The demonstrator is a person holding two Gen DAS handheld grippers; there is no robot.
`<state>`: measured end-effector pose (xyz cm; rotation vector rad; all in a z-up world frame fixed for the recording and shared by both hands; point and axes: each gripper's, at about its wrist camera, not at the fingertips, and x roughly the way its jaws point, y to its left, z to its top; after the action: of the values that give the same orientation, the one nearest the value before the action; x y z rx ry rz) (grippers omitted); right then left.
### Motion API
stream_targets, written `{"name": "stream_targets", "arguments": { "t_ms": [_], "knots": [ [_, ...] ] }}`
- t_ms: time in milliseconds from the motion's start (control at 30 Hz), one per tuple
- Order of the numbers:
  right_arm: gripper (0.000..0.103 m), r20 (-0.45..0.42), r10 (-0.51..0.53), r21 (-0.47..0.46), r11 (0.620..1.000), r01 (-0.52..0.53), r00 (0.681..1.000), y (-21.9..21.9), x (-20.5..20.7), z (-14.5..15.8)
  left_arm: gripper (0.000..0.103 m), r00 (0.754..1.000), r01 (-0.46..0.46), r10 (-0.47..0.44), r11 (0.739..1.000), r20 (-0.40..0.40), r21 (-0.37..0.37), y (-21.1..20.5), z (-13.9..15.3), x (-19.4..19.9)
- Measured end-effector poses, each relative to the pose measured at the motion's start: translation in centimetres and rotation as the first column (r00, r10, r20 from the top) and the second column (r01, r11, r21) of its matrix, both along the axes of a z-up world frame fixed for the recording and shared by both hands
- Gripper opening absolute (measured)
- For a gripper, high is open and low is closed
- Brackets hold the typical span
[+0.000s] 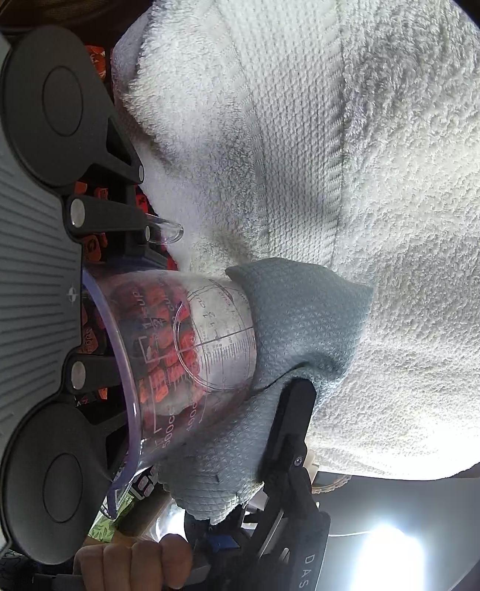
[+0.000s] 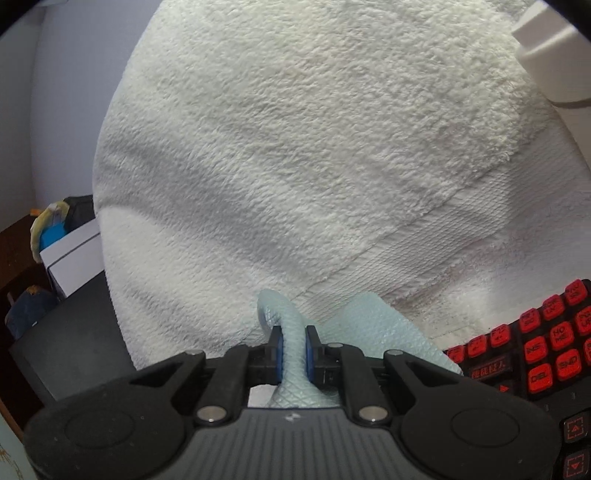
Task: Clean container
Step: 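Wipe the cup's outer wall and rim with the cloth in the right gripper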
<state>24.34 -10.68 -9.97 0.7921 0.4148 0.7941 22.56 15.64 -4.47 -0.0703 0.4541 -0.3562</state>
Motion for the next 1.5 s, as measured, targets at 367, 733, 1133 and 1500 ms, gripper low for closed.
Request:
{"name": "stream_targets", "arguments": {
  "t_ms": [367,733,1133,1500],
  "knots": [
    [0.011,0.001,0.206,-0.02,0.978,-0.206,0.979,2.3,-0.2,0.4,0.027,1.0,0.001,-0.001,1.0,-0.001,-0.005,1.3,-0.1,0.5],
    [0.01,0.038,0.18,-0.062,0.982,-0.178,0.983,2.4,-0.9,0.7,0.027,1.0,0.008,-0.008,1.0,0.0,-0.002,4.0,-0.3,-0.7],
    [0.011,-0.03,0.058,0.015,0.998,-0.057,0.998,0.3,0.1,0.0,0.028,1.0,0.01,-0.01,1.0,0.003,0.004,4.0,0.1,-0.9],
    [0.011,0.056,0.264,-0.102,0.961,-0.258,0.963,3.6,-1.5,1.1,0.028,1.0,0.013,-0.013,1.0,0.001,0.0,2.5,-0.1,-0.2]
  ]
}}
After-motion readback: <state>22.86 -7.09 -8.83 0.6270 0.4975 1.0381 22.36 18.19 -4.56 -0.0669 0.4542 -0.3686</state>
